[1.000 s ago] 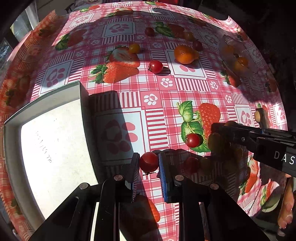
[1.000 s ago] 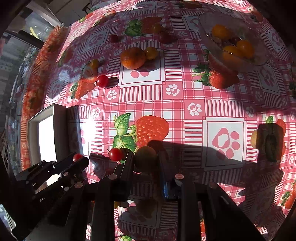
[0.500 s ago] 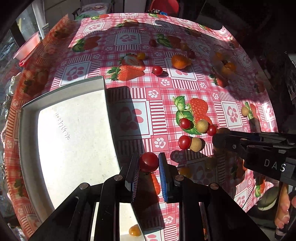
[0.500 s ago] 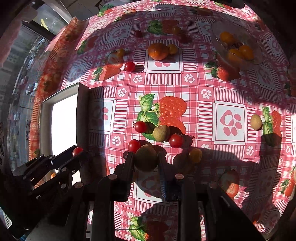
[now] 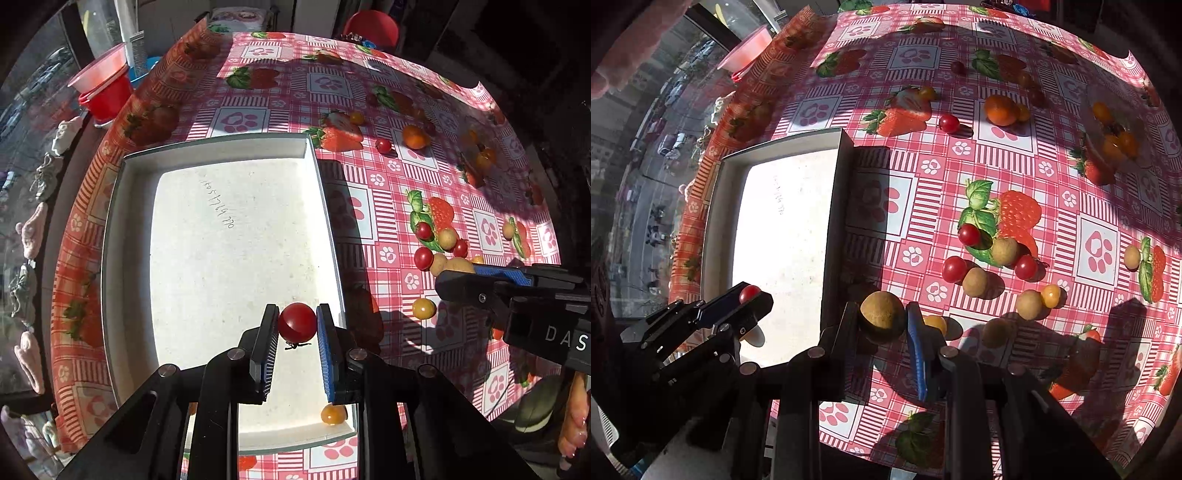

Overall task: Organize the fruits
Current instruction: 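Lower both fruits into the white tray and open both tools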

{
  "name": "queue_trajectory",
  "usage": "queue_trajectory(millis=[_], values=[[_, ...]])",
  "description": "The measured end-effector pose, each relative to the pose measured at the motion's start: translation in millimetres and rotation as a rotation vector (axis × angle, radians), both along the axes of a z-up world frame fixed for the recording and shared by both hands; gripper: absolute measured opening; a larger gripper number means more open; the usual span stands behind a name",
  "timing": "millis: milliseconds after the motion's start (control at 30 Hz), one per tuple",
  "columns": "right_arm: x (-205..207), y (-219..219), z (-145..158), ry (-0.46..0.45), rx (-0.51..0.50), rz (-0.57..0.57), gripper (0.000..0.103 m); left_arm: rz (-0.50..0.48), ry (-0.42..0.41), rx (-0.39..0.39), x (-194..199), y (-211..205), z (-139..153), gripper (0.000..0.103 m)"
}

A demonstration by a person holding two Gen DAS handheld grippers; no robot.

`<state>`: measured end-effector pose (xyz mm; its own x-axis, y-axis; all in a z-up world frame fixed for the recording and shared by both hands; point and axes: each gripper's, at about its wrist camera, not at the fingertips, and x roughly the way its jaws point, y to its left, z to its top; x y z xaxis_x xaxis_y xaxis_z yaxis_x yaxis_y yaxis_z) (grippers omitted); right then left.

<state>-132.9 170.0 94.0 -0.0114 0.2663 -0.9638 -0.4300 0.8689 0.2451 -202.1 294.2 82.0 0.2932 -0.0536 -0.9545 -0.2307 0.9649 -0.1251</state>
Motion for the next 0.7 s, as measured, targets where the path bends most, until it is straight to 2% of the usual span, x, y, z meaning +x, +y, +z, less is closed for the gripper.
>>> queue_trajectory(millis=[400, 700], values=[[-24.3, 72.6, -8.8, 0.008, 0.001, 0.146, 0.027, 0.110, 0.040, 0.072, -24.3, 53.8, -19.8, 0.022], [-31.0, 110.8, -50.6, 0.069, -0.042, 0.210, 0.027, 0.116, 0.070, 0.111, -18.0, 71.2, -44.4, 0.022]])
